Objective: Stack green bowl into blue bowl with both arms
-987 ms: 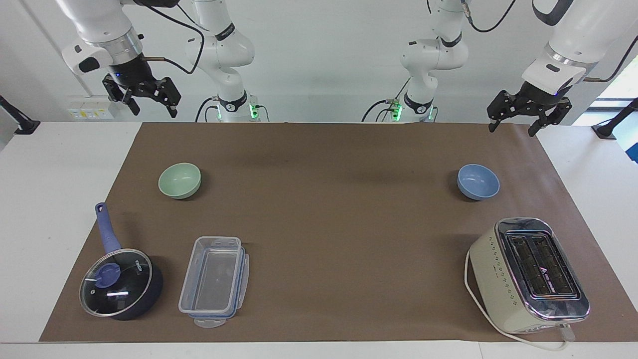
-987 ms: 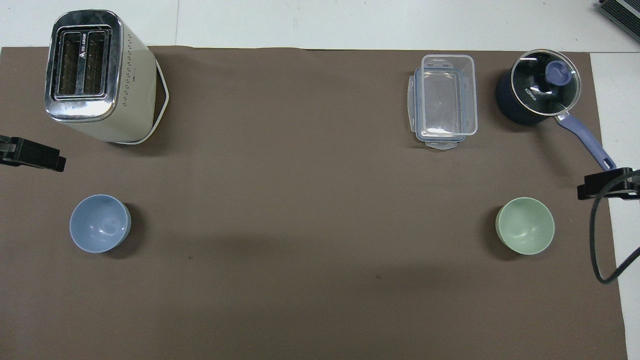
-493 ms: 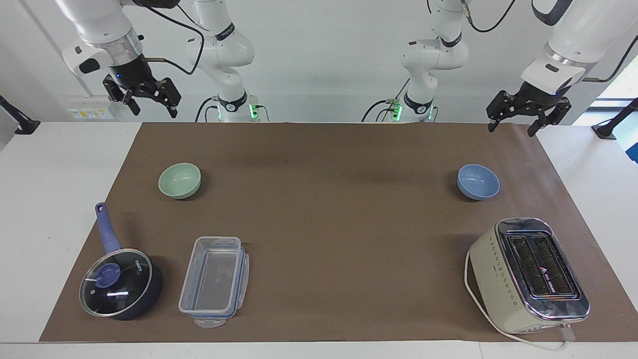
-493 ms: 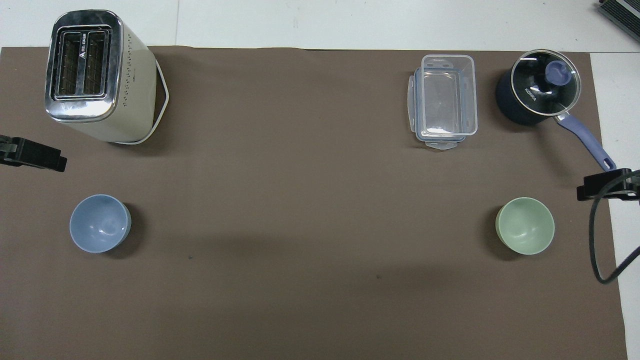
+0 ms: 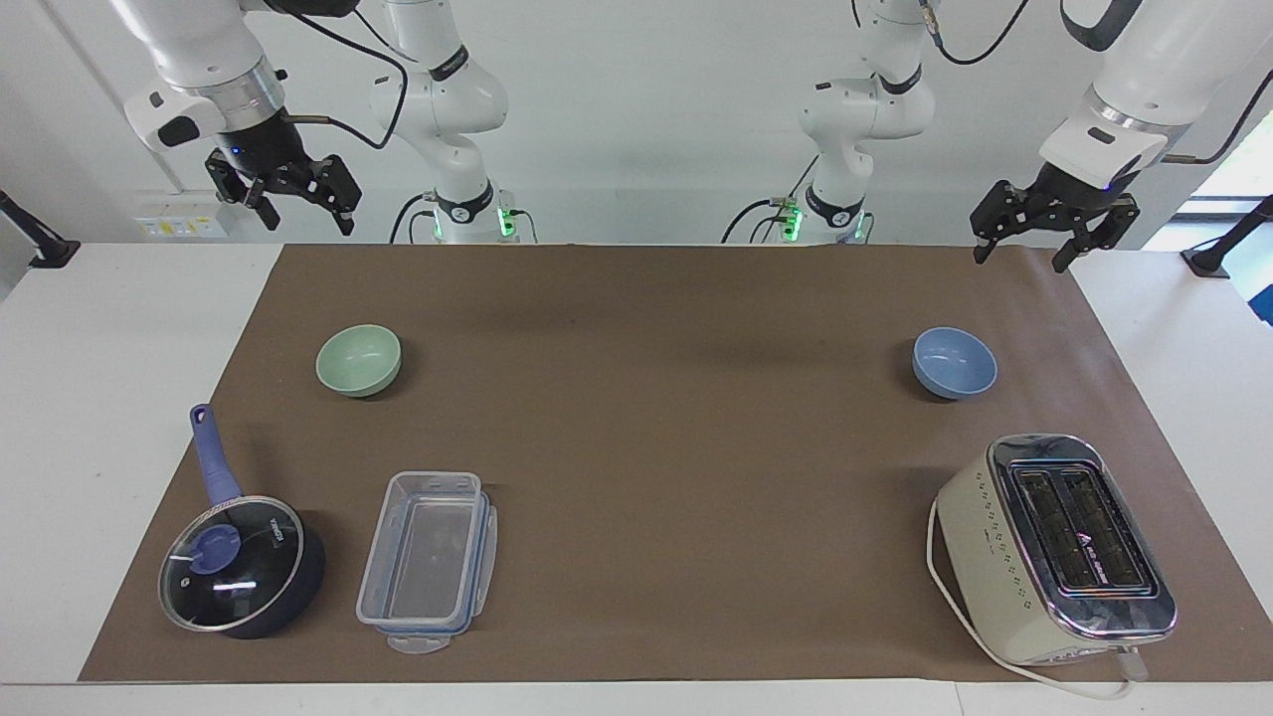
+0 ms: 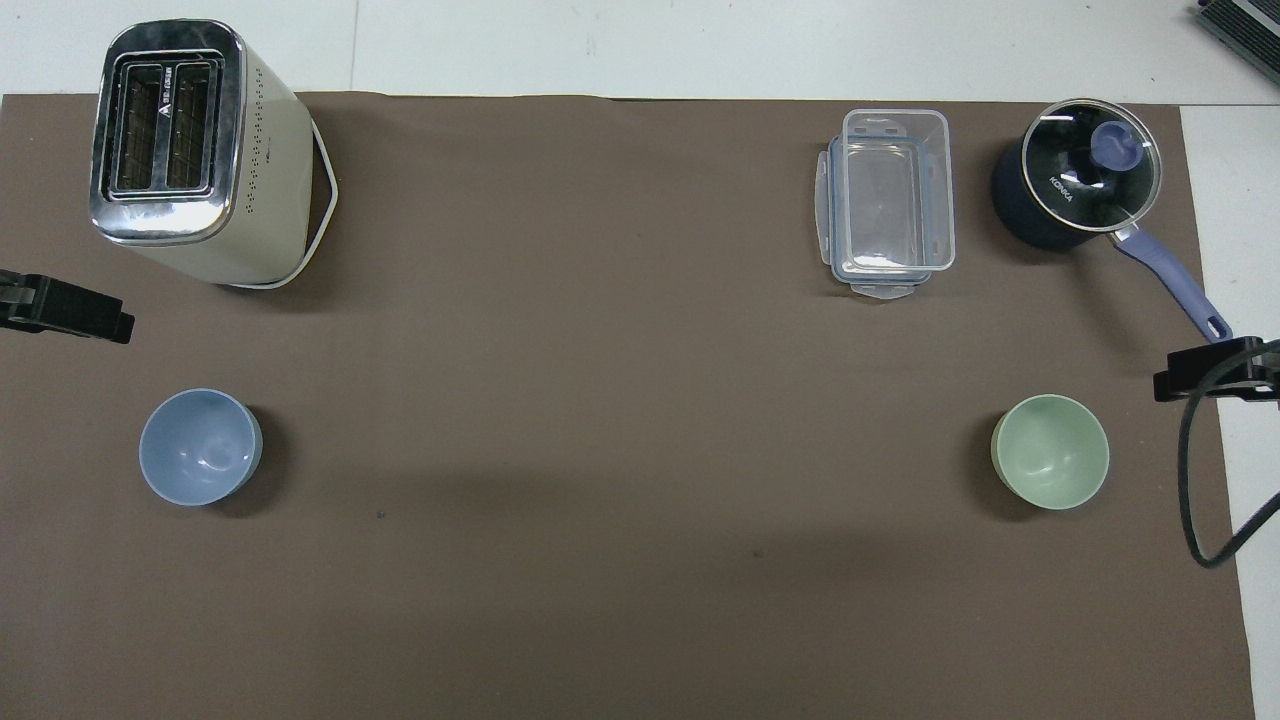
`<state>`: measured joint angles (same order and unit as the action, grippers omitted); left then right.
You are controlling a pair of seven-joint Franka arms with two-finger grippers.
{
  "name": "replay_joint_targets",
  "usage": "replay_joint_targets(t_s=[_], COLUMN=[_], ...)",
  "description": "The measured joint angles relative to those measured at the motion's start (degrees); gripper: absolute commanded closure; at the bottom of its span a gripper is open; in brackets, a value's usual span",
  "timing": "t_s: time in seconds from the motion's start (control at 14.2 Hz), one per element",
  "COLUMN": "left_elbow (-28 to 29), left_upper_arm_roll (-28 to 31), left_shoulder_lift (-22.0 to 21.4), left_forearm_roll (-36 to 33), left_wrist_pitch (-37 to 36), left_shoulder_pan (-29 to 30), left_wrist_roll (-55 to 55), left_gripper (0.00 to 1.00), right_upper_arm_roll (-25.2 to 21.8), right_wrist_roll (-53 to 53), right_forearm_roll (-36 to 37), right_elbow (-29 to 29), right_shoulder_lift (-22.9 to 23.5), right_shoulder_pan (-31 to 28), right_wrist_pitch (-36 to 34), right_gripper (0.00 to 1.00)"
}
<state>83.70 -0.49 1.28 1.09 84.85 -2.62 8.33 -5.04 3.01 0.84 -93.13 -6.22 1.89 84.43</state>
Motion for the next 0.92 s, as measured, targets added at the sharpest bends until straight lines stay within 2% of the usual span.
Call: replay_joint_targets(t_s=[0.92], left_elbow=[0.5], left_upper_arm_roll=[0.1], left_shoulder_lift=[-0.1], left_forearm_roll=[0.0], left_wrist_pitch=[0.1], left_shoulder_pan=[0.0], left_wrist_roll=[0.0], left_gripper=[0.0], right_upper_arm_roll=[0.0], right_wrist_roll=[0.0], right_forearm_roll=[0.0], right_elbow=[0.0], right_shoulder_lift=[0.0], right_shoulder_pan=[0.0], right_wrist_pitch=[0.0], right_gripper=[0.0])
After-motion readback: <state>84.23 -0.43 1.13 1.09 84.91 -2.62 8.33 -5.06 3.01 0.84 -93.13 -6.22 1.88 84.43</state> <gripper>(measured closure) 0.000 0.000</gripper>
